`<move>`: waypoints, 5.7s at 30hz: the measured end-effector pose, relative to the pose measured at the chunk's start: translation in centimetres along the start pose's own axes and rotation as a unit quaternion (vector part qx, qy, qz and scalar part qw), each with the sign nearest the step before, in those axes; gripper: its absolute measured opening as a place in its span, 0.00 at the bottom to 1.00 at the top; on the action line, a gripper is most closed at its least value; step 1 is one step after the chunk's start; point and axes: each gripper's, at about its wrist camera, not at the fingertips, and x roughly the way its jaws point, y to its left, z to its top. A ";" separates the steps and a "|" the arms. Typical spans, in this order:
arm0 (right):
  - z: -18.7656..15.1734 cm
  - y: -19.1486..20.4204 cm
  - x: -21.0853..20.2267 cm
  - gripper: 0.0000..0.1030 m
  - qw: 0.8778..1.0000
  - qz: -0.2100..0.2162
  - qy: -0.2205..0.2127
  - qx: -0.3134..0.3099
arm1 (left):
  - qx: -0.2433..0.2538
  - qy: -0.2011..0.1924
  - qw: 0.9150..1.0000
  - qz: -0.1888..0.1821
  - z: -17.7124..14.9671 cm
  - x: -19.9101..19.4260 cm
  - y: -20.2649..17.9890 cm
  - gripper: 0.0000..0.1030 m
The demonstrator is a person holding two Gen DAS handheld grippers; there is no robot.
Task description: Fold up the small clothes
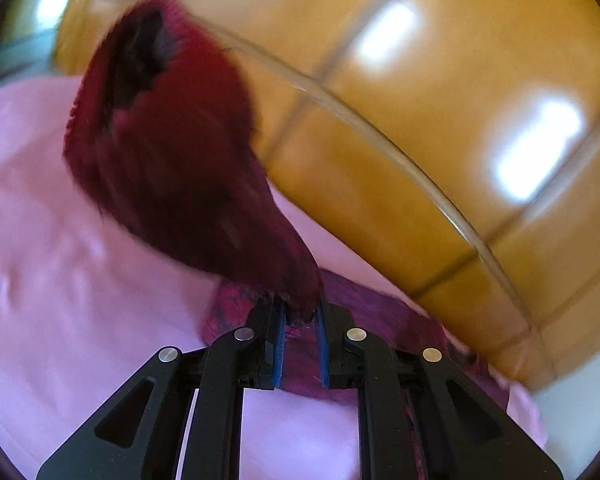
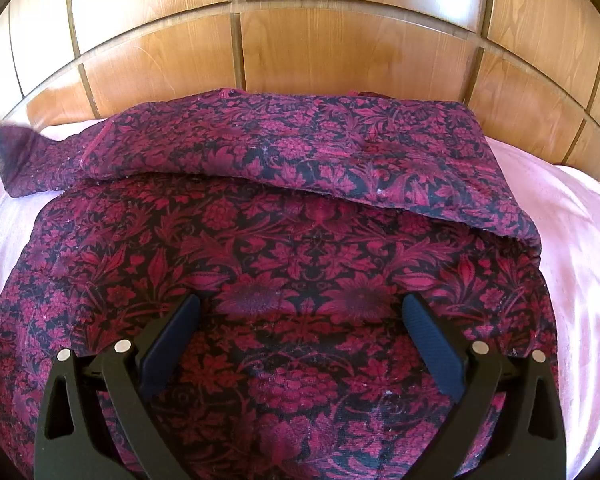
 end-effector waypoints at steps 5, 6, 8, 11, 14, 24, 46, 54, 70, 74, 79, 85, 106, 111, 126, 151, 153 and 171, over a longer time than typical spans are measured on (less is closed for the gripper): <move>0.0 0.0 0.0 0.97 1.000 0.000 0.000 0.001 | 0.058 0.041 0.997 -0.028 -3.8 1.9 -5.4 0.12; 0.0 0.0 0.0 0.97 1.000 0.000 0.000 0.001 | 0.071 0.051 0.996 -0.030 -4.7 2.6 -6.5 0.12; 0.0 -0.1 0.0 0.97 1.000 0.001 0.000 0.001 | 0.095 0.077 0.992 -0.040 -6.6 3.9 -8.6 0.12; 0.1 -0.1 0.0 0.97 1.000 0.002 0.000 0.001 | 0.143 0.116 0.982 -0.050 -9.0 5.9 -11.6 0.14; 0.1 -0.1 0.0 0.97 1.000 0.003 -0.001 0.003 | 0.180 0.141 0.971 -0.064 -10.7 6.9 -13.6 0.54; 0.5 -0.8 -0.3 0.93 0.999 0.030 0.002 0.028 | 0.178 0.121 0.972 -0.093 -13.5 2.2 -12.4 0.67; 13.3 7.7 2.0 0.07 0.982 0.176 0.010 0.064 | 0.052 0.081 0.994 0.053 -13.1 1.0 -5.8 0.67; 16.2 4.4 -4.9 0.06 0.974 0.195 -0.086 0.072 | 0.024 0.092 0.991 0.098 -9.8 4.9 -6.2 0.67; 11.7 -9.6 -2.1 0.04 0.981 0.054 -0.064 0.176 | 0.094 0.098 0.979 0.155 -10.0 8.8 -8.8 0.71; 7.9 -11.7 2.8 0.04 0.977 0.030 0.000 0.212 | 0.111 0.101 0.976 0.160 -10.2 9.1 -9.0 0.72; 7.6 -11.8 3.7 0.03 0.976 0.013 -0.003 0.216 | 0.138 0.100 0.971 0.171 -10.7 9.1 -9.2 0.67; 8.0 -11.9 2.3 0.03 0.980 -0.008 -0.018 0.200 | 0.134 0.108 0.973 0.156 -10.6 8.0 -8.4 0.61; 10.5 -8.4 -2.1 0.39 0.988 0.015 -0.086 0.128 | 0.018 0.163 0.984 -0.061 -3.7 8.4 -7.5 0.61; 11.3 -6.4 -0.4 0.41 0.993 0.044 -0.066 0.088 | -0.003 0.199 0.976 -0.091 -2.6 12.5 -8.8 0.61; 7.9 -7.6 3.8 0.40 0.998 -0.007 -0.021 0.058 | 0.176 0.151 0.972 0.023 -6.5 16.1 -15.2 0.22; 7.4 -6.6 4.7 0.42 0.996 -0.047 -0.042 0.060 | 0.240 0.097 0.965 0.047 -13.4 10.2 -19.3 0.30; 7.5 -6.4 4.7 0.42 0.996 -0.052 -0.042 0.057 | 0.243 0.085 0.965 0.053 -13.4 8.8 -19.4 0.32; 6.7 -5.6 1.1 0.86 0.995 -0.047 -0.045 0.072 | 0.248 0.026 0.968 0.030 -17.9 -3.8 -17.9 0.51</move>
